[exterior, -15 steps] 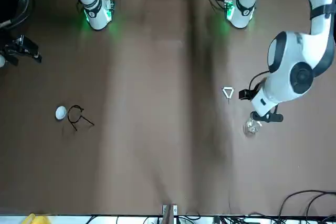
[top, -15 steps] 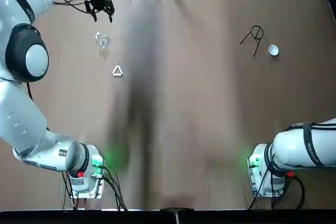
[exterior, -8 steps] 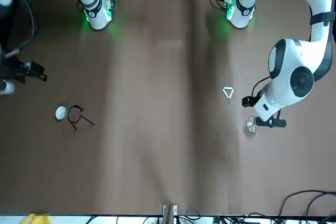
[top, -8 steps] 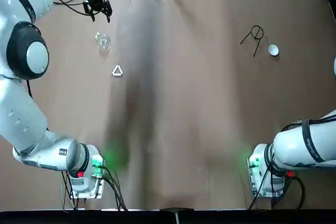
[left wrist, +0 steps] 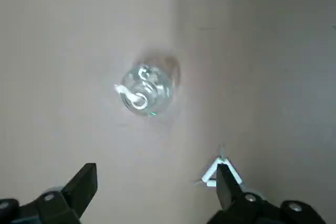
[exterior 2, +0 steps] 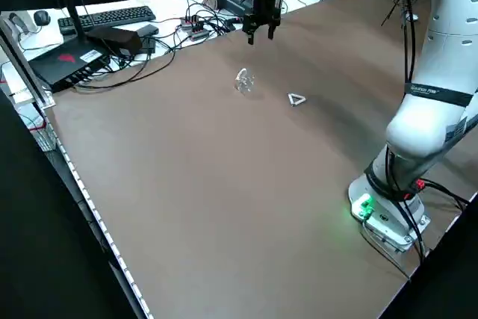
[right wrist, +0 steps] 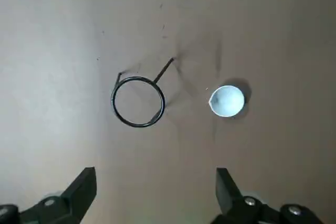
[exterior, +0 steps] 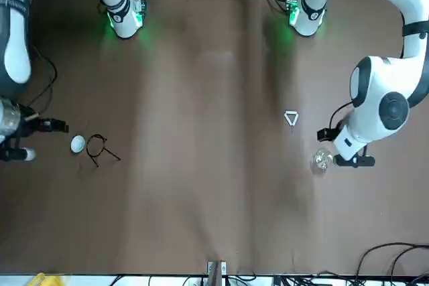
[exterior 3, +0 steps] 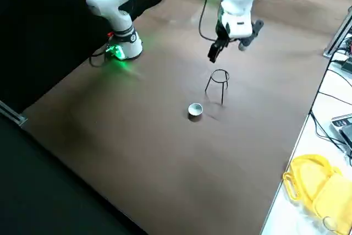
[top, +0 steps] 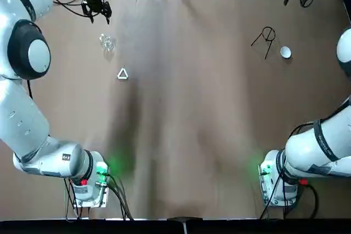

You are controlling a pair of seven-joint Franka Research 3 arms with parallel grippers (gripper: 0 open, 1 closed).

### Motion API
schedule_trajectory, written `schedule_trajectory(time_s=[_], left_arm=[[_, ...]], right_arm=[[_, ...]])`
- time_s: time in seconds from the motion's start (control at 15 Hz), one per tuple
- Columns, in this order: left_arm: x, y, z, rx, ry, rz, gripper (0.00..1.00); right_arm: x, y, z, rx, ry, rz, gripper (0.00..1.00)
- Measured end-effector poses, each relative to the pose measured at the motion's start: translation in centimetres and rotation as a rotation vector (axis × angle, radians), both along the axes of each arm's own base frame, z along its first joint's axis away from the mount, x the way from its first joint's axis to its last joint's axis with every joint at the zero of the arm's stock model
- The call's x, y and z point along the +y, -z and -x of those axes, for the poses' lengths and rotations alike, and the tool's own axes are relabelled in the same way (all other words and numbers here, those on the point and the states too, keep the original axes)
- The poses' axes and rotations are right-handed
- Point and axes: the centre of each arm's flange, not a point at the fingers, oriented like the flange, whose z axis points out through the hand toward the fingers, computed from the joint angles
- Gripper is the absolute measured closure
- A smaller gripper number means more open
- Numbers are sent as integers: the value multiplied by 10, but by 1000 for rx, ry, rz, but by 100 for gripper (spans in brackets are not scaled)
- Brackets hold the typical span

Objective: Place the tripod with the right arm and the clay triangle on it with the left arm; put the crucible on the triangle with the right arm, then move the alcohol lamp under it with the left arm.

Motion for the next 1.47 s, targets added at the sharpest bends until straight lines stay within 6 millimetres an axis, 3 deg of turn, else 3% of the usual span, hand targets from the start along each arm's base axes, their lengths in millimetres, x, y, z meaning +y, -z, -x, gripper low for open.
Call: schedule_trajectory(time_s=[0.13, 0.4, 0.47, 1.0, 1.33, 1.47], left_arm=[[16, 7, -6, -16, 10, 7, 0], [40, 34, -14, -18, 16, 14, 0], [41, 38, -15, -15, 16, 15, 0], [37, 57, -17, -4, 23, 17, 0], [36, 77, -23, -24, 26, 21, 0], [36, 84, -23, -19, 26, 22, 0]], right_arm=[[3, 21, -9, 1, -5, -1, 0], [5, 44, -20, -18, -8, -1, 4], [6, 51, -21, -14, -10, -2, 9], [13, 107, -25, -4, -57, -12, 21], [13, 123, -21, -6, -59, -12, 35], [13, 132, -19, -12, -71, -13, 35]])
